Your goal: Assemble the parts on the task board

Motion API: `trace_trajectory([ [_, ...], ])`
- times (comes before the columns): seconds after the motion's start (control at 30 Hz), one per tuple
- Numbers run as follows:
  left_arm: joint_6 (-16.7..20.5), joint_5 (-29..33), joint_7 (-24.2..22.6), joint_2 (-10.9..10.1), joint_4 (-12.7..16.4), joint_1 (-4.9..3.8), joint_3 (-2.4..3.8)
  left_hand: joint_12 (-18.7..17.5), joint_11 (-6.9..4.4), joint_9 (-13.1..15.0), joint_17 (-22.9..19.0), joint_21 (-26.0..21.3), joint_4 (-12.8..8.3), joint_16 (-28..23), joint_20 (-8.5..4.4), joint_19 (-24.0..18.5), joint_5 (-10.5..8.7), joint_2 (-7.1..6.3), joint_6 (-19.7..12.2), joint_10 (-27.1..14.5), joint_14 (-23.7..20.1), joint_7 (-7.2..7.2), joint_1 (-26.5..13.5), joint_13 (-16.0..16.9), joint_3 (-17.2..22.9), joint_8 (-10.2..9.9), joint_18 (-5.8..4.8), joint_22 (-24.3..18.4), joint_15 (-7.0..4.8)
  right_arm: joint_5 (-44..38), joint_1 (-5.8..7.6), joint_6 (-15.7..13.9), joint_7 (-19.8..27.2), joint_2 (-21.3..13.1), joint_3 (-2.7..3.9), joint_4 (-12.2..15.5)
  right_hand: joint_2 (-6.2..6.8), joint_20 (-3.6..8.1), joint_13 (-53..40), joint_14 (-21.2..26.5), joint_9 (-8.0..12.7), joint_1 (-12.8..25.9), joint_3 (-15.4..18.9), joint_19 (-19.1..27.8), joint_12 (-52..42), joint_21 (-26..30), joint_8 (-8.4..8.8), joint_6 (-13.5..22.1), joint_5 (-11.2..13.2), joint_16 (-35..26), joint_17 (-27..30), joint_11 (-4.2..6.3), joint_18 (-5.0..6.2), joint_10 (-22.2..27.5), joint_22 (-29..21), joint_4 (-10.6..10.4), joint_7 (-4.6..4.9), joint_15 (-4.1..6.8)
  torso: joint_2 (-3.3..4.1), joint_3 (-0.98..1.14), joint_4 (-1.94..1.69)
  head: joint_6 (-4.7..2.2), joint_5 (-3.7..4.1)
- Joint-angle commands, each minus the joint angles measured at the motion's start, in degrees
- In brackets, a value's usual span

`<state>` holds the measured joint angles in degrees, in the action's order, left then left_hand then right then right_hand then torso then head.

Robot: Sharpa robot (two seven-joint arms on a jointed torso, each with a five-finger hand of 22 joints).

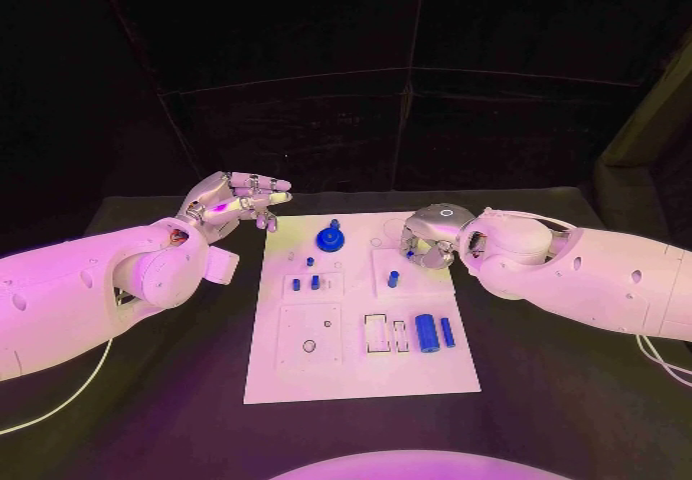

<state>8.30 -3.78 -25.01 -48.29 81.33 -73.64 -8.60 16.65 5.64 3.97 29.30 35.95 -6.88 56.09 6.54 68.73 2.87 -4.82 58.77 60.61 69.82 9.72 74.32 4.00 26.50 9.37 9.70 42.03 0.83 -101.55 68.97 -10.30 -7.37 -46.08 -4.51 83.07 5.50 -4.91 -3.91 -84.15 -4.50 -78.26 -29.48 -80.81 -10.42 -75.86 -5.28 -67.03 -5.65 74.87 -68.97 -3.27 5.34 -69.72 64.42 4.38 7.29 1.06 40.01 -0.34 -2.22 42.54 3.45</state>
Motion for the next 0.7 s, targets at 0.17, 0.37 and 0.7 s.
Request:
trace_trajectory([
  [0.17, -0.6, 0.4, -1.0, -0.1, 0.0, -0.08, 0.04, 0.3, 0.22, 0.0, -0.1, -0.4, 0.0, -0.2, -0.04, -0.4, 0.03, 0.54, 0.2, 0.2, -0.6, 0.24, 0.2, 0.1, -0.3, 0.3, 0.8, 0.0, 0.01, -2.2, -0.09, -3.7, -1.2, -0.8, -0.08, 1.4, -0.69, 0.34, -0.1, -2.2, -0.1, -0.5, -0.6, -0.3, -0.1, -0.3, -0.08, -0.3, 0.4, 0.3, 0.0, 0.02, -0.45, -0.3, 0.1, 0.2, 0.04, 0.42, 0.0, 0.01, 0.01, 0.18, -0.08],
  [0.37, -0.7, 0.4, -0.9, -0.1, -0.2, -0.07, 0.04, 0.3, 0.22, 0.0, -0.1, -0.4, 0.0, -0.2, -0.04, -0.4, 0.03, 0.54, 0.2, 0.2, -0.6, 0.24, 0.2, 0.1, -0.3, 0.3, 0.8, 0.0, 0.01, -1.6, -0.08, -6.0, -0.9, -1.9, -0.05, 3.1, -0.38, 0.37, 0.0, -2.2, 0.0, -0.3, -0.7, -0.3, 0.1, -0.3, 0.13, 0.0, 0.3, 0.3, 0.0, -0.07, -0.46, -0.2, 0.1, 0.3, 0.13, 0.38, -0.05, 0.02, -0.01, 0.21, -0.21],
  [0.7, -0.8, 0.4, -0.8, 0.0, -0.5, -0.06, 0.03, 0.3, 0.25, 0.0, -0.1, -0.5, -0.1, -0.2, -0.03, -0.5, 0.03, 0.56, 0.2, 0.2, -0.6, 0.28, 0.2, 0.0, -0.4, 0.3, 0.8, -0.1, 0.03, 0.3, -0.03, -8.8, -0.3, -3.7, 0.02, 5.9, -0.05, 0.39, 0.0, -2.2, 0.0, -0.3, -1.0, -0.3, 0.3, -0.4, 0.34, 0.1, 0.0, 0.4, 0.0, -0.15, -0.47, 0.0, 0.1, 0.6, 0.21, 0.33, -0.08, -0.02, -0.03, 0.25, -0.23],
])
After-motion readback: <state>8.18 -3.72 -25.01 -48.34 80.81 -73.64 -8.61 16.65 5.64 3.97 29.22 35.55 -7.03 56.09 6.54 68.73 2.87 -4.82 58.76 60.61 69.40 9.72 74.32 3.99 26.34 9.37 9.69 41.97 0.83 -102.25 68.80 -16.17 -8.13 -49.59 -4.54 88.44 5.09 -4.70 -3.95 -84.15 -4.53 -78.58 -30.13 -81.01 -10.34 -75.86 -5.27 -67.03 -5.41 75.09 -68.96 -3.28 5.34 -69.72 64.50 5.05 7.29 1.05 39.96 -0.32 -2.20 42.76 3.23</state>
